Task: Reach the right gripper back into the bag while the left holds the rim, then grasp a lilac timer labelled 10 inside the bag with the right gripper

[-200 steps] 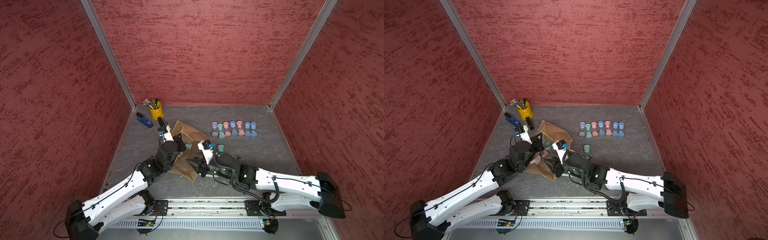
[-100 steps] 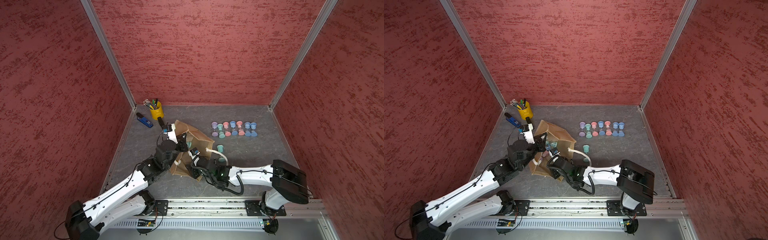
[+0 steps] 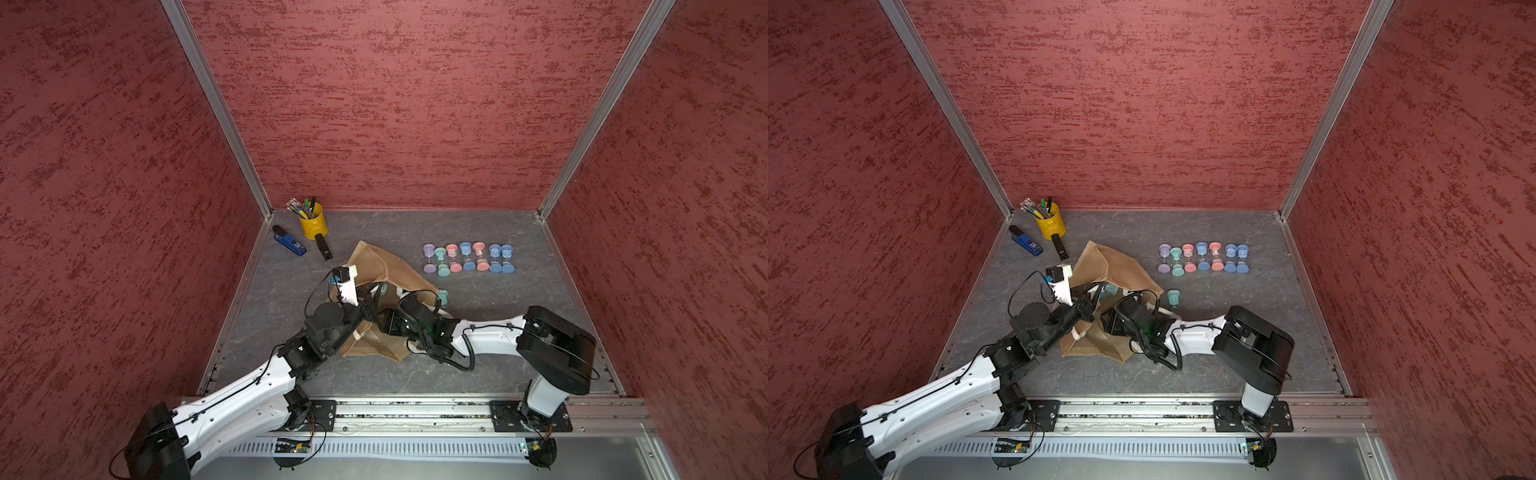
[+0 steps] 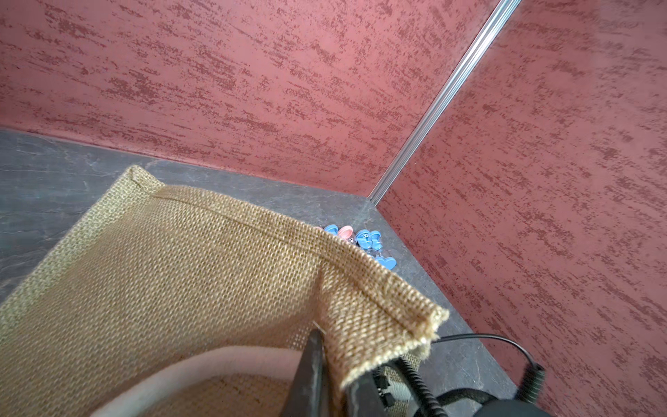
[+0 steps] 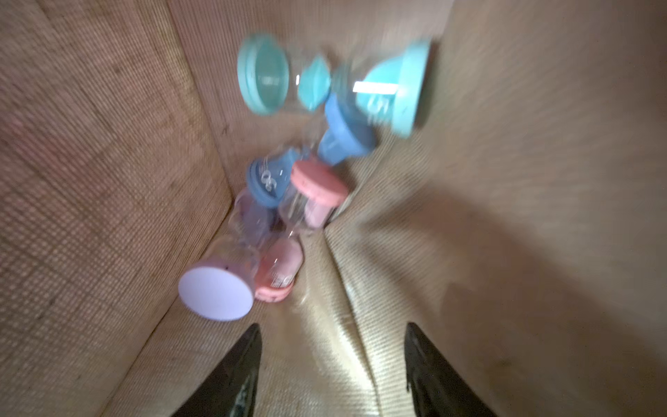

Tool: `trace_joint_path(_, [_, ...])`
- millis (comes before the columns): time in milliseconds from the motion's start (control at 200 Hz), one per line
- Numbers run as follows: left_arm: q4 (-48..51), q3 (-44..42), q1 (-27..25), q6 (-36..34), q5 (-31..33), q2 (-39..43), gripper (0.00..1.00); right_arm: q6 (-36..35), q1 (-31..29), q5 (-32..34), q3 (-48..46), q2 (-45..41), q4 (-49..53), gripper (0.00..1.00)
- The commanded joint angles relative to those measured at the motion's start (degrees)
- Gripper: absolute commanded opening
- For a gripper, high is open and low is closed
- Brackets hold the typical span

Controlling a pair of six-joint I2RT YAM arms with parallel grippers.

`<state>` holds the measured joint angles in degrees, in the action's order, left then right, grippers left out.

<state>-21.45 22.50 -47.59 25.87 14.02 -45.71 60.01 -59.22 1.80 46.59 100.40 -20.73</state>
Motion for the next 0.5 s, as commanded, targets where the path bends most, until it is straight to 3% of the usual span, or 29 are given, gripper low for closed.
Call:
trace_joint_path(0, [-9.8,-2.7,-0.7,-0.1,0.5,1.1,0.0,5.7,-0.7,-4.3,4.8,3.1,-0.6,0.62])
trace_joint_path(90, [-10.8,-3.9,-0.7,1.0,1.1,1.4,0.0,7.2,-1.0,-3.5,6.6,4.9,0.4,0.62])
trace_joint_path(286, [-13.7,-6.0,-1.1,3.2,1.3,1.9,0.0,11.3,-0.7,-5.6,6.6,6.3,-9.8,0.64])
trace_joint_path(496, [-13.4,-5.1,-1.4,3.4,-0.3,1.8,0.0,15.2,-0.7,-5.5,8.2,7.8,-15.1,0.78])
